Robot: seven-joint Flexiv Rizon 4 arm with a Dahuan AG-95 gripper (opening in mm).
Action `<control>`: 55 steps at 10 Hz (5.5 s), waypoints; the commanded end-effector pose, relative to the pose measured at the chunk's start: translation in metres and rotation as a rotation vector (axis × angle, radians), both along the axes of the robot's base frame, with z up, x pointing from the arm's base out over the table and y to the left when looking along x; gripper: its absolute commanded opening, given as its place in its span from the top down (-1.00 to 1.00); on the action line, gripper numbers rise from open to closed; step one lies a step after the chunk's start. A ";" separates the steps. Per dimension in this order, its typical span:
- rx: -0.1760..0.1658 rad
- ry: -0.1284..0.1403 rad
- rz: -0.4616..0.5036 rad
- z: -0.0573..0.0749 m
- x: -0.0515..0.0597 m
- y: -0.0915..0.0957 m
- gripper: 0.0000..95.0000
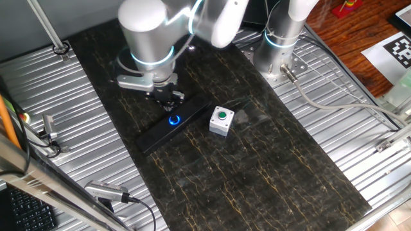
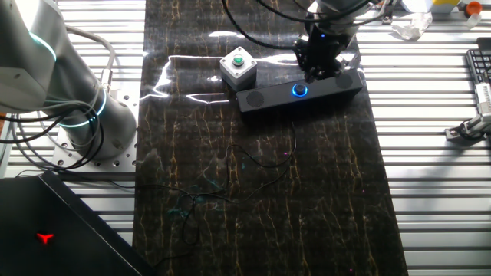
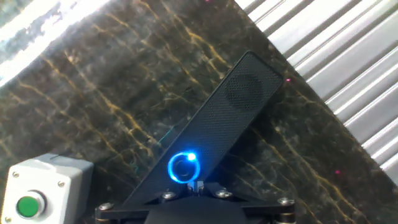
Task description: Turn the knob to decrease the volume of the speaker
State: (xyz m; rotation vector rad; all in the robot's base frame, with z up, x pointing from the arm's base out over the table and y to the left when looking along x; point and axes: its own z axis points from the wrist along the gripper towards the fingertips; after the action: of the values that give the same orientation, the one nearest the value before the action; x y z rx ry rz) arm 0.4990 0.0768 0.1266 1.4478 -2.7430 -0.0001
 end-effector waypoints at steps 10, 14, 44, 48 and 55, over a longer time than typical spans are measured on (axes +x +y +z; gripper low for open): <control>0.029 0.001 0.291 -0.027 -0.011 0.006 0.60; 0.024 -0.018 0.305 -0.031 -0.009 0.006 0.60; 0.031 -0.025 -0.418 -0.050 -0.006 0.007 0.20; 0.032 -0.025 -0.476 -0.052 -0.006 0.007 0.60; 0.056 -0.024 -0.425 -0.052 -0.006 0.007 0.20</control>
State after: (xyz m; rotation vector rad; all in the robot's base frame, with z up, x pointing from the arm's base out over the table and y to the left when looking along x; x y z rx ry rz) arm 0.4928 0.0838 0.0742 0.8402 -3.0350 -0.0815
